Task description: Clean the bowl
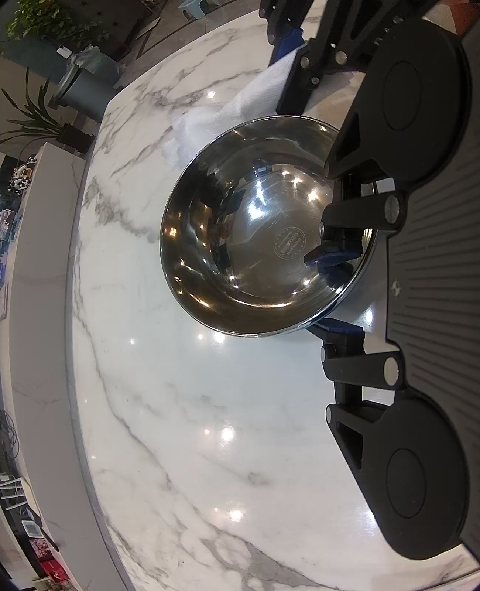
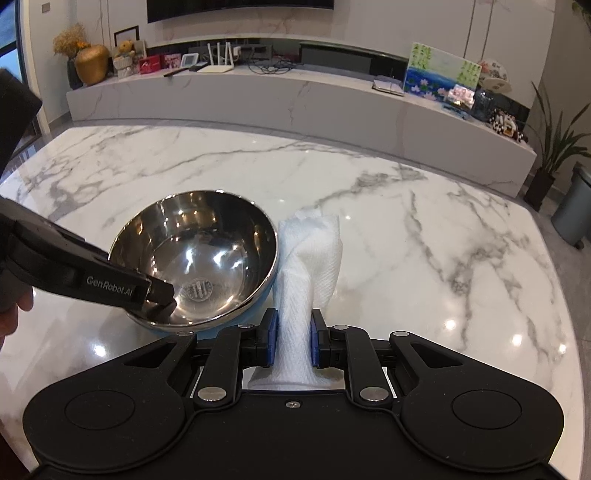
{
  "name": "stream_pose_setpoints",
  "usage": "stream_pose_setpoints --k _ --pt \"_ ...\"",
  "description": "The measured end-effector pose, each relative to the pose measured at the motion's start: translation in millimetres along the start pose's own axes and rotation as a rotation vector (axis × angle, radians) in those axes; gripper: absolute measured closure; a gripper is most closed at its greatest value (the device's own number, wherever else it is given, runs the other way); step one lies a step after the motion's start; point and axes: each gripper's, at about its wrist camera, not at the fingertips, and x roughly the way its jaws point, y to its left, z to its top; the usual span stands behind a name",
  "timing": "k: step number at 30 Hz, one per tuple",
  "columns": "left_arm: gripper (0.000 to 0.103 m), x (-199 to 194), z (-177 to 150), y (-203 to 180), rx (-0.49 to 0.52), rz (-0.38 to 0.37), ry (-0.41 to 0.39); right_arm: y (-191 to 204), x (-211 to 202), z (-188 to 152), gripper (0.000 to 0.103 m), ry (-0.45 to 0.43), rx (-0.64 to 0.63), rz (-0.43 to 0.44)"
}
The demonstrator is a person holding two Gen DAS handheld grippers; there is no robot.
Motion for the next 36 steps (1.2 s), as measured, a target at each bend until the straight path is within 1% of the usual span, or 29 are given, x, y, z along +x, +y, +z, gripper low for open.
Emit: stream_pose_setpoints --k 8,14,18,21,23,26,28,30,31,33,36 --pt "0.074 0 -2 0 0.033 0.002 -0.011 9 10 -4 0.088 0.038 -0.035 0.004" --pt "0.072 -1 -5 -8 0.1 0.042 -0.053 14 15 -7 0.088 0.057 -0.058 0.007" --pt "0.072 -1 -5 -8 0.102 0.046 -0.058 18 19 -10 0.088 0.074 -0.075 0.013" --pt "0.073 -1 -4 -6 0.091 0.043 -0.057 20 20 -11 0.088 0.083 -0.084 0.018" --pt "0.076 -1 -2 -3 0.08 0.043 -0.058 19 19 -10 0.088 0.081 -0.085 0.018" --pt "0.08 -1 0 1 0.055 0.039 -0.058 15 13 -8 0.088 0.055 -0.07 0.008" --pt "0.079 -1 1 3 0.032 0.032 -0.043 11 8 -6 0.088 0.032 -0.057 0.0" --pt "0.071 0 2 6 -0.002 0.024 -0.021 7 3 -4 0.088 0.006 -0.042 -0.007" --pt "0.062 0 2 8 -0.027 0.023 -0.007 5 1 -3 0.088 -0.002 -0.039 -0.008" --pt "0.061 2 2 12 -0.074 0.016 0.021 3 -1 -2 0.088 -0.008 -0.033 -0.007" --pt "0.064 2 2 14 -0.093 -0.007 0.032 4 0 -3 0.088 -0.003 -0.041 -0.003"
